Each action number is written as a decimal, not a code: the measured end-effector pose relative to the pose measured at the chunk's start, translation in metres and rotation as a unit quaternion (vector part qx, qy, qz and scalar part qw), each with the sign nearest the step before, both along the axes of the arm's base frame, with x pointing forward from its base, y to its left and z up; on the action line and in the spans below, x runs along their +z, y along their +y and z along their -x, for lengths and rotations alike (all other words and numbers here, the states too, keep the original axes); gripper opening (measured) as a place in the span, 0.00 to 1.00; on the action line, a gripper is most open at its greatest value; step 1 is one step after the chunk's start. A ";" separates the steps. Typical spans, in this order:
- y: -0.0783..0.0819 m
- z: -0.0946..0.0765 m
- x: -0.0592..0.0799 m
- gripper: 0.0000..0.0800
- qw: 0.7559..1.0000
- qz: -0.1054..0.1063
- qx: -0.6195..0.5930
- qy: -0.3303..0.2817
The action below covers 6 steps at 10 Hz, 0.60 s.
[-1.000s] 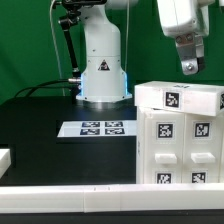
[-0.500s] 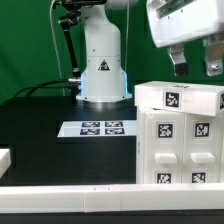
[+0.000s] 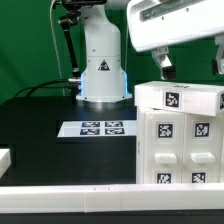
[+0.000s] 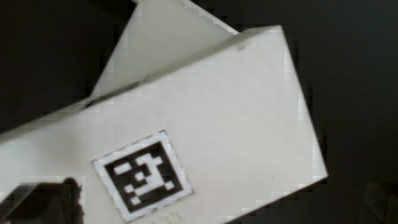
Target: Assemble cabinet
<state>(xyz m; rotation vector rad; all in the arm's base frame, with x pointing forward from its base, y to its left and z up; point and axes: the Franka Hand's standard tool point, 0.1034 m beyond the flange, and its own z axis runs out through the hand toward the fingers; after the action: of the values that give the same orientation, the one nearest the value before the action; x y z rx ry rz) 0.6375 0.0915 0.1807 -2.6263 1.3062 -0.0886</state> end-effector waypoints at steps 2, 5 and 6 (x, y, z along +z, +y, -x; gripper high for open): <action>0.003 0.003 -0.002 1.00 0.993 0.033 0.113 -0.008; 0.001 0.004 -0.004 1.00 0.949 0.062 0.307 -0.028; -0.002 0.003 -0.006 1.00 0.923 0.068 0.377 -0.023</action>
Offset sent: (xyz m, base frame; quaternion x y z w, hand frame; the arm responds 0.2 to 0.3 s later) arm -0.0046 0.0095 -0.0020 0.0112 -0.0106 -0.3218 0.9467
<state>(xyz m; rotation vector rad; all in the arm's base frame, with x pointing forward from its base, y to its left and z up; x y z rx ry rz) 0.6343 0.0890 0.1750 -3.0201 0.2083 -0.1194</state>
